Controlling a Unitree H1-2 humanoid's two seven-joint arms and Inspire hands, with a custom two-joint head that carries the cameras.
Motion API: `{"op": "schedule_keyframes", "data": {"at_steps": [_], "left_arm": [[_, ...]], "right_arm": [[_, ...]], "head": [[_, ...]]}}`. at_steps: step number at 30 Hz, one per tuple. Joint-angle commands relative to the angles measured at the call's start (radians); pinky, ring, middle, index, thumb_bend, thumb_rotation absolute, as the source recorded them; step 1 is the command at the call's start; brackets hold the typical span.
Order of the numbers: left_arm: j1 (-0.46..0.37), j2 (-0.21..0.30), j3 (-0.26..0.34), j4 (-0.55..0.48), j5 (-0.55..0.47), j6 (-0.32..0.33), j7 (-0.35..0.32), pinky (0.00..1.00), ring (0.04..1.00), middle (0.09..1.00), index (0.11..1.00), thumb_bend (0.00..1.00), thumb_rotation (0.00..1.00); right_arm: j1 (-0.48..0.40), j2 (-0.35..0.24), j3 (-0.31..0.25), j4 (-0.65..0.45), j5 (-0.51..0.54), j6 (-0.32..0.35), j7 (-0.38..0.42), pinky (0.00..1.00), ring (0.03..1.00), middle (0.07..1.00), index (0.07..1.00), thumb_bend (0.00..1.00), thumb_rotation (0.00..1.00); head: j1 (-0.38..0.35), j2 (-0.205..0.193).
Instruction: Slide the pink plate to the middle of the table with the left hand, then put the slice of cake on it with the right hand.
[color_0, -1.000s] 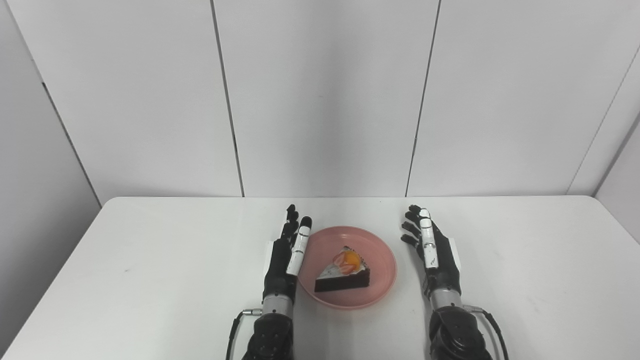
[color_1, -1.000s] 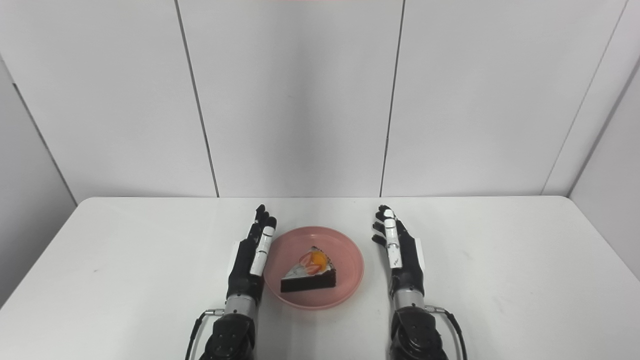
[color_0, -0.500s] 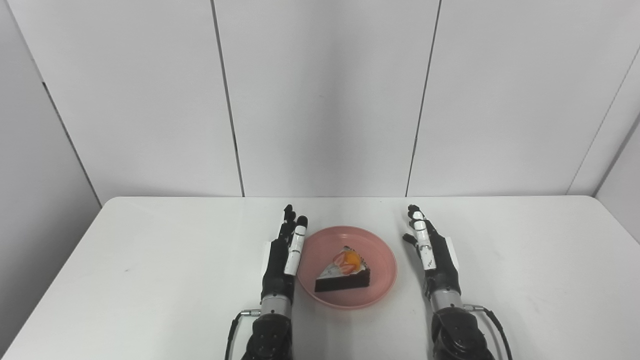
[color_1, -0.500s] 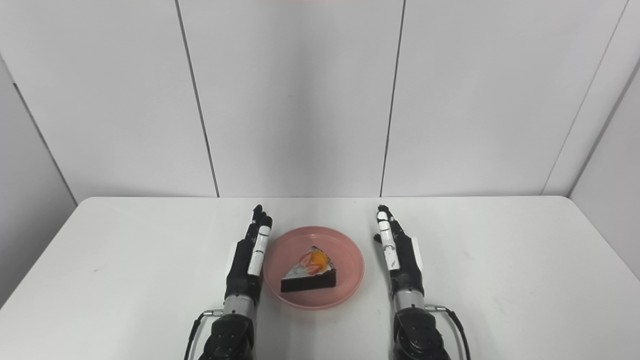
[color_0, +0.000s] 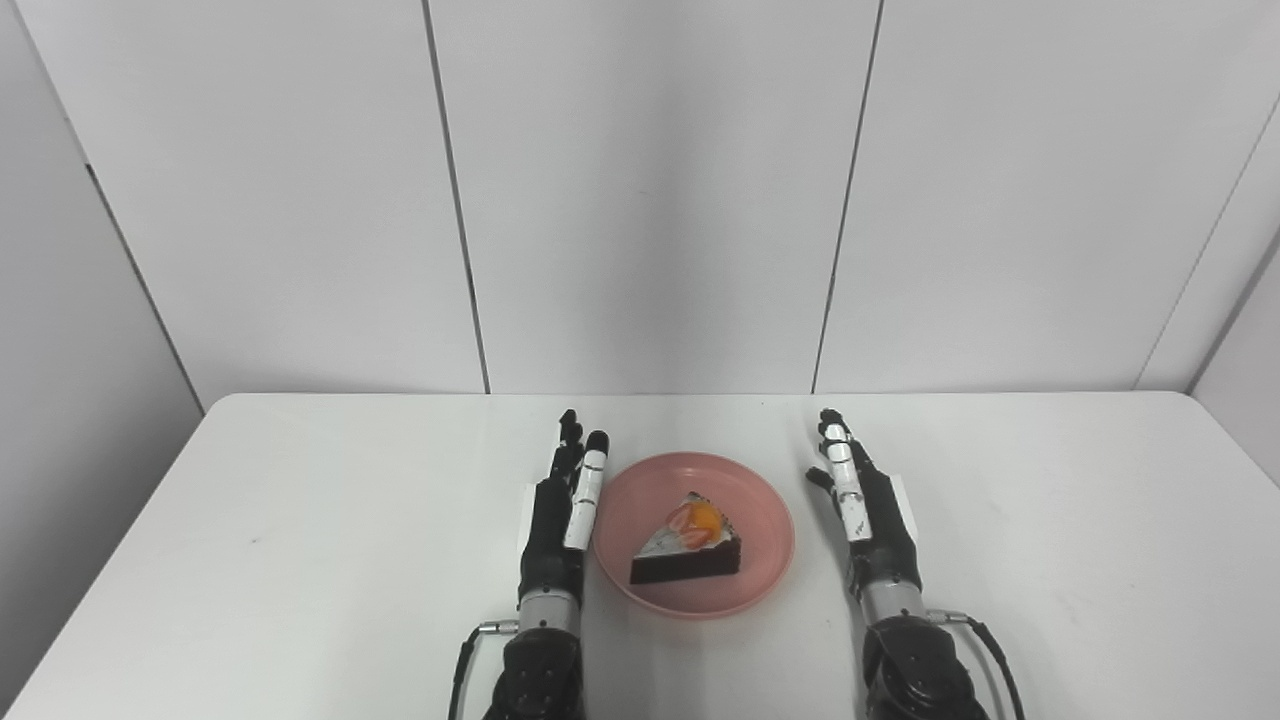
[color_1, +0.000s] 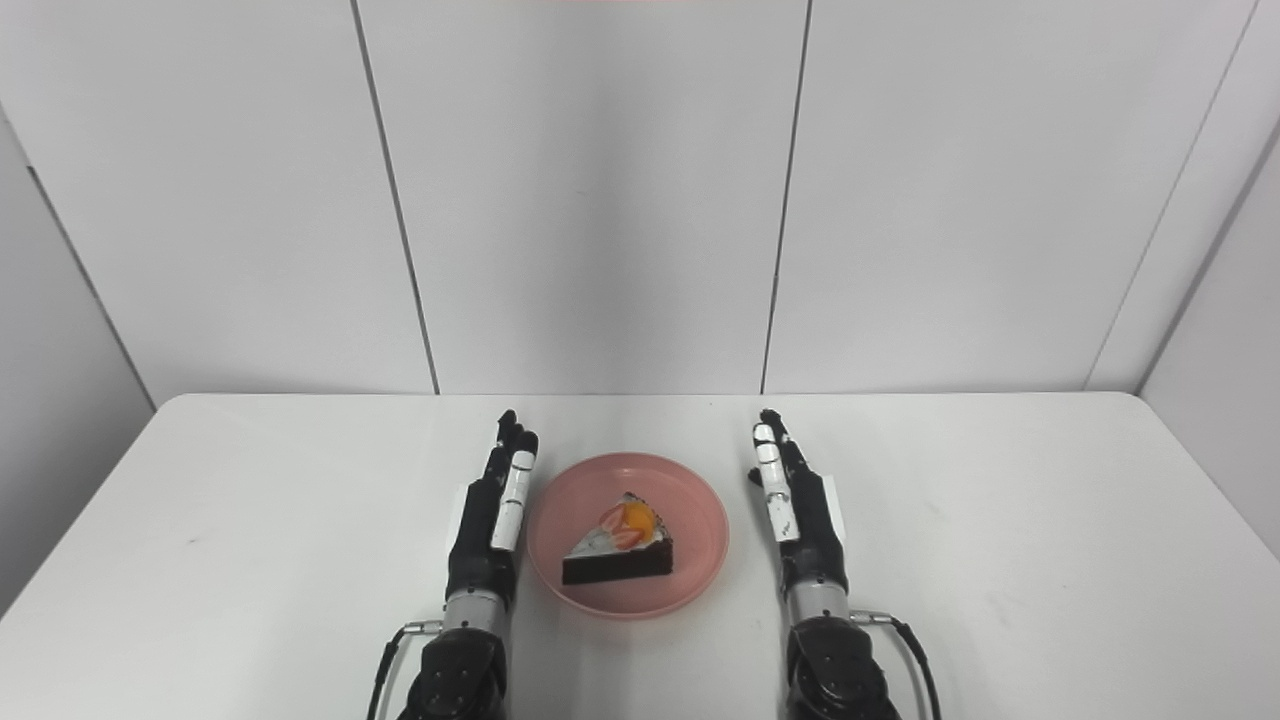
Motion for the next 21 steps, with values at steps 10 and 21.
{"op": "schedule_keyframes", "data": {"at_steps": [10,21], "left_arm": [[0.024,-0.002,-0.001,0.010,0.010,-0.053,0.045,1.00,1.000,1.000,0.987,0.60,0.95],[0.028,0.001,0.000,-0.002,-0.004,-0.031,0.030,1.00,1.000,1.000,0.987,0.63,0.94]], "right_arm": [[0.008,0.011,0.007,0.011,0.003,0.002,0.012,0.90,0.932,0.914,0.890,0.75,1.00],[0.014,0.016,0.008,0.001,0.001,0.005,0.010,0.91,0.940,0.920,0.885,0.75,1.00]], "head": [[0.002,0.000],[-0.005,0.004]]}}
